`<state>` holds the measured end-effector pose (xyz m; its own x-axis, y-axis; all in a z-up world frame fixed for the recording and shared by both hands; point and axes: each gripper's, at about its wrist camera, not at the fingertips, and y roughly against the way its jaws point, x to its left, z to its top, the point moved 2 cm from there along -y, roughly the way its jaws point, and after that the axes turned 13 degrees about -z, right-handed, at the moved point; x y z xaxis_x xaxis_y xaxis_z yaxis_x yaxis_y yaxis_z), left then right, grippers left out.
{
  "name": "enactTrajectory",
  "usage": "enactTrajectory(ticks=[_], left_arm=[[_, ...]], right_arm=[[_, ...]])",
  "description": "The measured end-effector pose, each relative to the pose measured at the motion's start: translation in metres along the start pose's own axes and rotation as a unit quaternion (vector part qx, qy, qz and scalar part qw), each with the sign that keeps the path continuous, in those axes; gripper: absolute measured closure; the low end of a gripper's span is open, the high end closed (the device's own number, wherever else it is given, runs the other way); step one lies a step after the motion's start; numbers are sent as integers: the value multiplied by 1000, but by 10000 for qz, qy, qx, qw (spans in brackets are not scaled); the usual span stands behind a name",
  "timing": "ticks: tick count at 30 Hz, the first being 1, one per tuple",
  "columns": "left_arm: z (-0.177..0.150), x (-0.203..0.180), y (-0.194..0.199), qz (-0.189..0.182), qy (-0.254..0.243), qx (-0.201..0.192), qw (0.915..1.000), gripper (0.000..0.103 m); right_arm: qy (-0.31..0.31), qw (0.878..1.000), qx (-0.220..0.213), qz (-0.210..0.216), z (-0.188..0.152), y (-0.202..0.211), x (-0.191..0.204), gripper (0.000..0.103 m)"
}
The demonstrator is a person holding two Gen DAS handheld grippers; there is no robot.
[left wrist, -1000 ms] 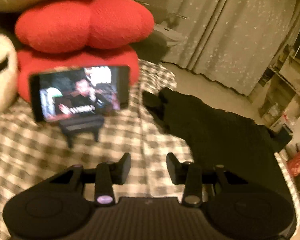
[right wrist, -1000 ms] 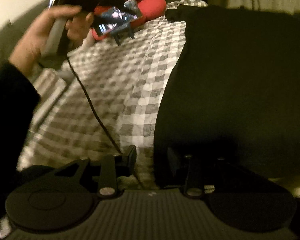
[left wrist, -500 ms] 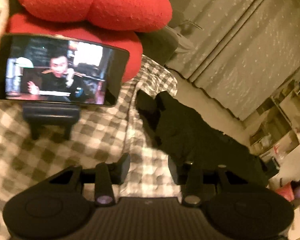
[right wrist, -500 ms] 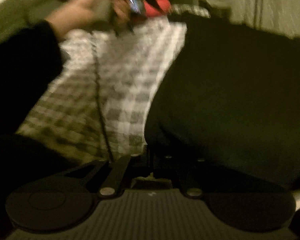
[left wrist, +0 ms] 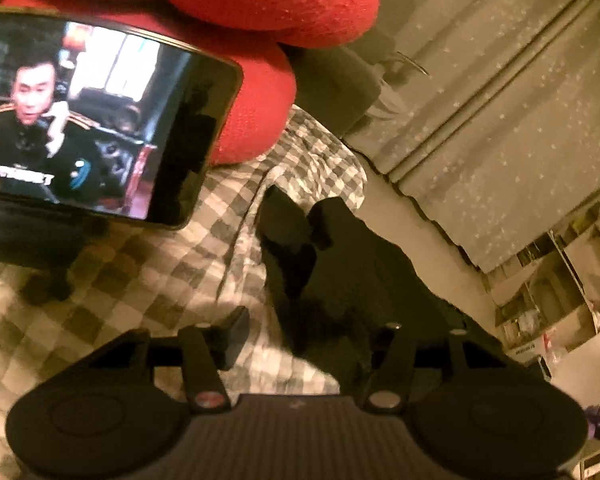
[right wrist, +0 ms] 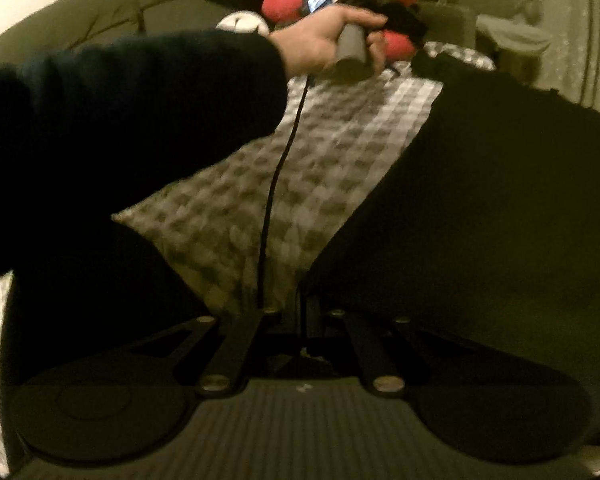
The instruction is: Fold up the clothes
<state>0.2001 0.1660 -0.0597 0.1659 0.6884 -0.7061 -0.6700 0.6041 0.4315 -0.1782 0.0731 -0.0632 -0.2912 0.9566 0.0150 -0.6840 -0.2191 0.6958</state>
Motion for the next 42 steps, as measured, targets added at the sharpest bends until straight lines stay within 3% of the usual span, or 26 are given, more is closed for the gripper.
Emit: enactTrajectory(ticks=[2,6,9,13,14,15,16,23,36,42], left_arm=[[3,0,-2,-127,76,-82,9999,45],[9,0,-10,-18,223,-174,9996,42],[5,-7,-26,161,80,7,9998,41],[4,-18,-39,480,-118,-107,9987,42],[4,-20,-41,562,-157,-151,9982,53],[5,-22,-43,715,-223,-170,9970,89],[5,-22,-43,778,-271,-200,9964,101],[18,-36,-23,871,-514,-747,9921,101],[19,-45,-26,1044,-768,-821,9882,101],[21,-82,-26,1010,-1227,-949,9827,101]], right_arm=[[13,9999,25,140,-3,-1,-4,100],[-68,9990,17,433,-6,-1,-13,100],[-139,9980,16,620,-7,-2,-20,100],[-285,9957,-22,877,-6,0,-30,100],[-321,9950,-31,941,-6,0,-32,100],[-358,9943,-40,1004,-5,1,-35,100],[-400,9936,-44,1060,-5,1,-36,100],[-843,9865,-160,1395,-6,10,-56,100],[-1229,9823,-58,1414,-12,18,-71,100],[-1707,9678,-262,1831,-10,29,-92,100]])
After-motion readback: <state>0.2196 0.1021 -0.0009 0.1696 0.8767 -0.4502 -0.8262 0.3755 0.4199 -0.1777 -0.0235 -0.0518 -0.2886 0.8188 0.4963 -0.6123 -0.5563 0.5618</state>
